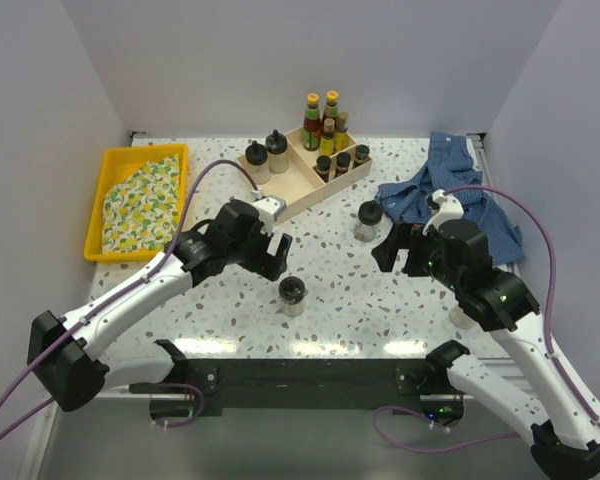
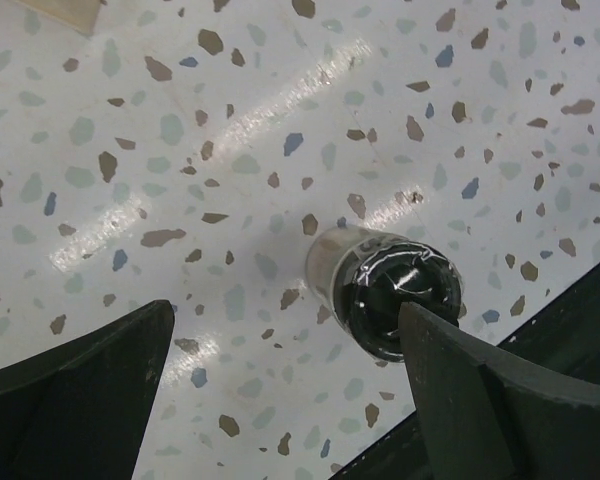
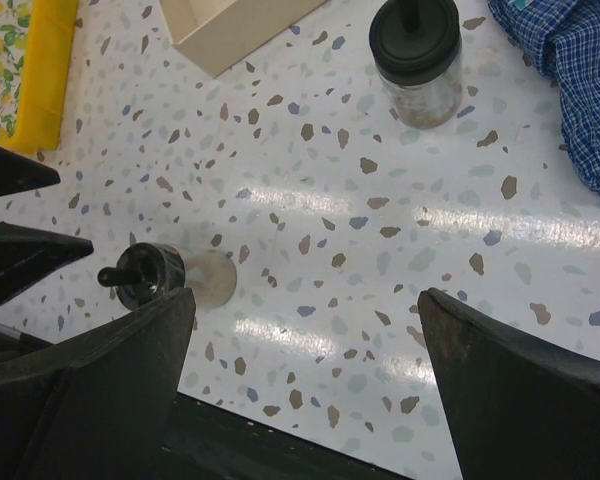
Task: Organize the condiment bottles
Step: Pick up the bottle from the center of the board.
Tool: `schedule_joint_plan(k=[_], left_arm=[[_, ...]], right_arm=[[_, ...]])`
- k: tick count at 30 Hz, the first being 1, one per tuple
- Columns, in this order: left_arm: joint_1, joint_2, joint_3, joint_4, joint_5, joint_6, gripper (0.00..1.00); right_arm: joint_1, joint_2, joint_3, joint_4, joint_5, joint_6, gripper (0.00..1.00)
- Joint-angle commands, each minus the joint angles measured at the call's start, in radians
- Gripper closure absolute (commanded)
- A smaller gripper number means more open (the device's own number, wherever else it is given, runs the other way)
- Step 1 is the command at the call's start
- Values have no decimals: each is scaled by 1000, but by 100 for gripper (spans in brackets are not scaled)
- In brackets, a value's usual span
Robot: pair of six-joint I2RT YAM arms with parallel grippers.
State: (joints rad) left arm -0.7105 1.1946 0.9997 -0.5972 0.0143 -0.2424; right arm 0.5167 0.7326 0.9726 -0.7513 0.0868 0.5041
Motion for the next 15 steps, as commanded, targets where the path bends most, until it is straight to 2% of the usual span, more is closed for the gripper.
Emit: schedule_joint_plan(k=[1,10,15], left_arm=[[-65,10,-21,-6,47,25,0],[-191,68,-3,-1,-11,18,0],[-202,82,33,-7,-125,-15,0]], right_arm=[[0,-1,11,4,10,-21,1],[-1,-28,0,-6,25,-19,1],[0,-33,12,-17,28,-22,1]])
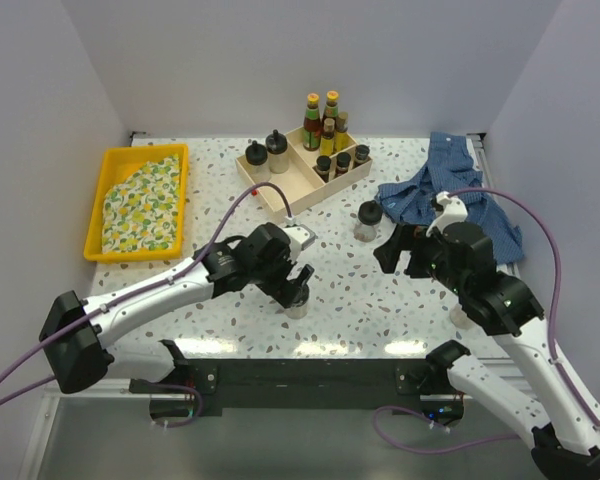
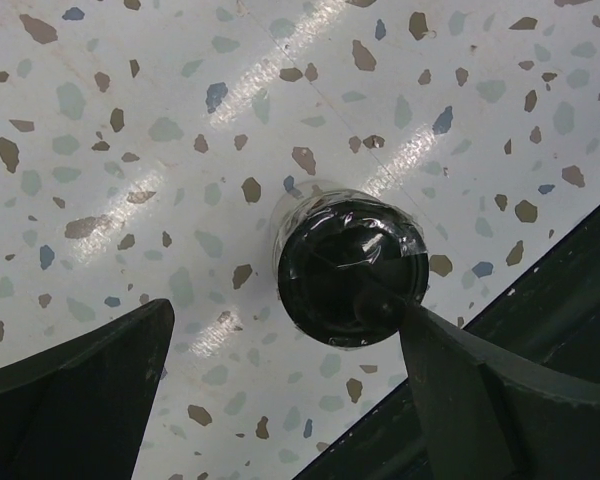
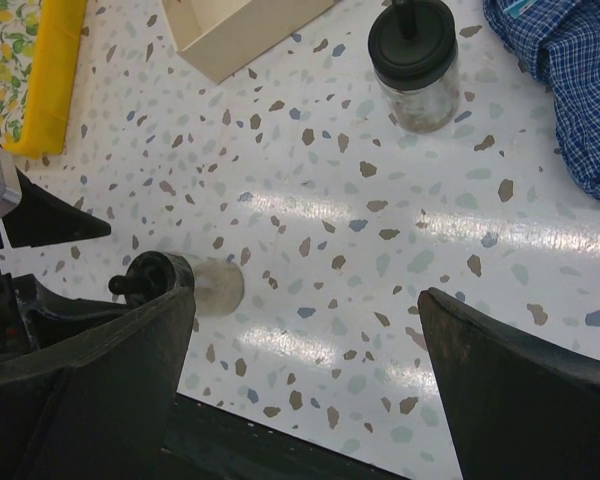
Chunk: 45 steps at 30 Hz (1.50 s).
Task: Organize the condiment bottles
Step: Pick up the bottle from the center of the board.
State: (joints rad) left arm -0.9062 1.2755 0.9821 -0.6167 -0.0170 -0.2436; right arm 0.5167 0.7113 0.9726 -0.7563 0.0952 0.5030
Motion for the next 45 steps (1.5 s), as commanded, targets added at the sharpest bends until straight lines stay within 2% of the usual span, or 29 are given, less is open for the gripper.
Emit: schedule_joint_plan(k=[1,4,11,18,21,23,24,27,29,30,31,35,40,42,45], left_arm=[[-7,2,61,2,-97,-14,0],[-19,7,84,11,-44,4,0],[-83,79,64,12,-20,-20,1],[-99,145,47,31,-58,-28,5],[-100,168,47,40,-83,-23,14],[-99,179,52,41,-96,-28,26],[-99,180,53,43,-98,-32,42],[-99,164,59,46,-104,-62,71],[-100,134,70,43,-113,-82,81],[-99,125,81,35,-115,-82,92],[-99,108,96,29,-129,-79,99],[-62,107,240,14,-161,-46,100],[101,186,465,-38,-220,19,100],[164,238,527,-32,-251,42,100],[249,344,706,-26,-230,70,100]], right_arm=[[0,-15,12,-14,21,-21,1],[0,-26,9,-12,21,-21,1],[0,-42,-3,-18,23,-32,2],[-1,-26,29,-20,23,-40,1],[2,-33,25,-8,8,-27,1],[-1,-30,23,-8,8,-17,1],[0,-30,23,-8,2,-15,1],[0,-35,23,-9,-6,-6,1],[0,-52,11,8,-11,9,1],[0,-58,6,14,-15,12,1],[0,-59,2,24,-28,15,1],[0,-73,-9,41,-61,34,1],[-1,-105,-115,166,-94,84,2],[0,-96,-120,170,-124,74,2],[-1,-91,-111,170,-131,29,2]])
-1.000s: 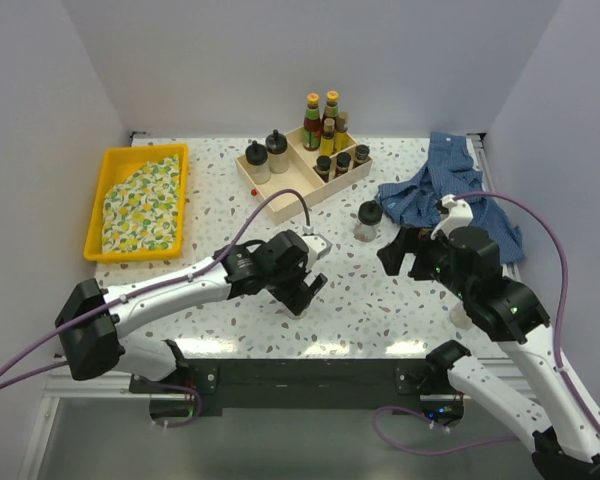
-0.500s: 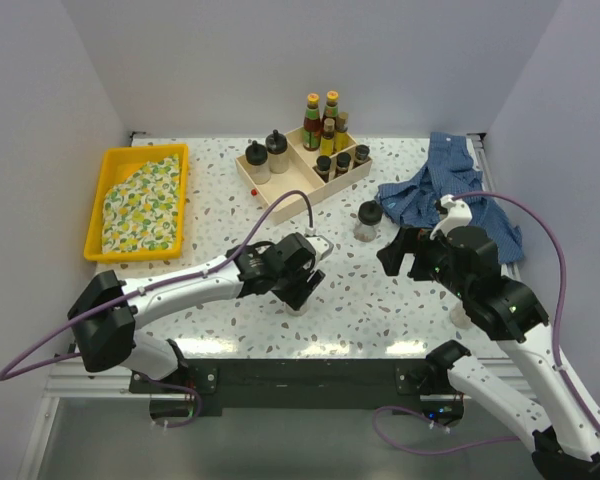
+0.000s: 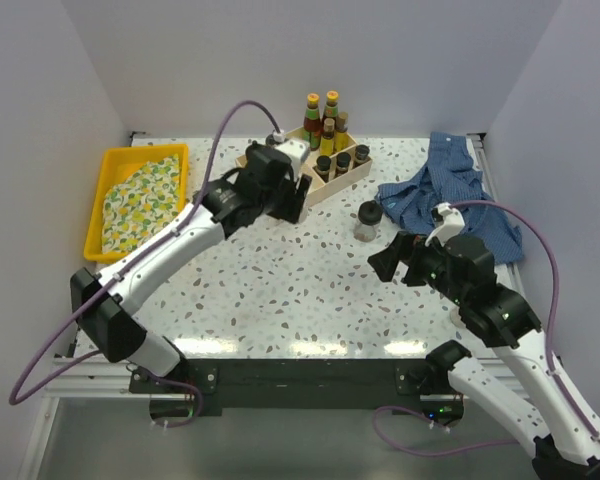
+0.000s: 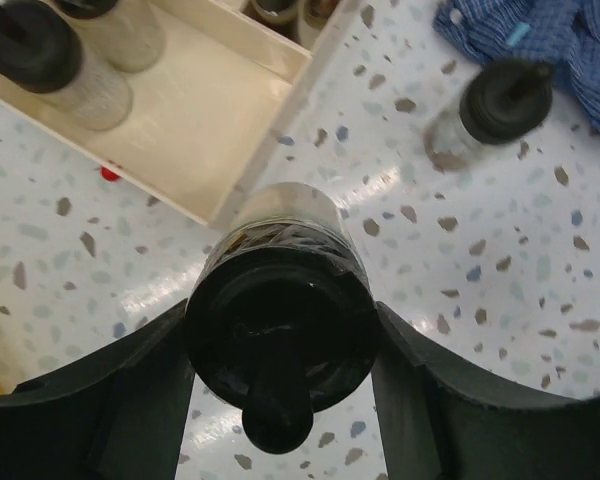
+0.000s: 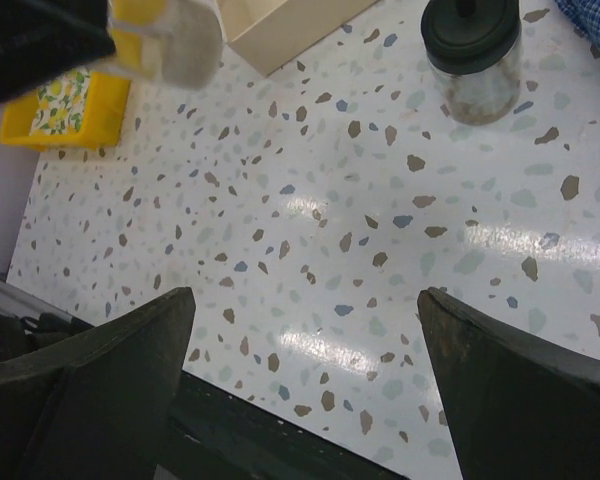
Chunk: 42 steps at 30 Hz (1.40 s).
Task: Organize the condiment bottles
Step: Pick up the bottle from the center of the board, then place the bottle in the storage box.
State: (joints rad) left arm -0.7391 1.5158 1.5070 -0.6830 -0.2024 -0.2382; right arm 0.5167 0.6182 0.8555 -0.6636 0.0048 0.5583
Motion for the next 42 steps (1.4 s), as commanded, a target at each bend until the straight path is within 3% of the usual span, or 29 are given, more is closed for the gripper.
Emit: schedule_joint_plan(k=[1,5,15,19,25,30,33,34,37,42], left_arm=[[98,131,215,42,-52,69,100],[176,279,347,106,-63,106,100],[234,635,614,123,-60,174,100],[257,675,616,111,-69,183,100],[274,655,480,166,-66,185,99],[280,664,464,155,-98,191,92],[284,662,463,142,-104,188,72],[285,662,464,131,-107,188,58],[284,652,472,109,-123,188,38],[285,589,479,99,-138,174,21]], right_arm=[[0,0,8,81,-37,-28,1],[-1,0,7,97,-34,-28,2],[0,64,14,148,-32,-83,1],[0,94,31,151,-31,-98,1],[0,110,24,171,-26,-101,1],[0,127,27,167,-23,-100,1],[-1,126,25,167,-20,-92,1],[0,124,25,167,-19,-92,1],[-1,124,27,164,-19,-87,1],[0,123,39,145,-16,-80,1]])
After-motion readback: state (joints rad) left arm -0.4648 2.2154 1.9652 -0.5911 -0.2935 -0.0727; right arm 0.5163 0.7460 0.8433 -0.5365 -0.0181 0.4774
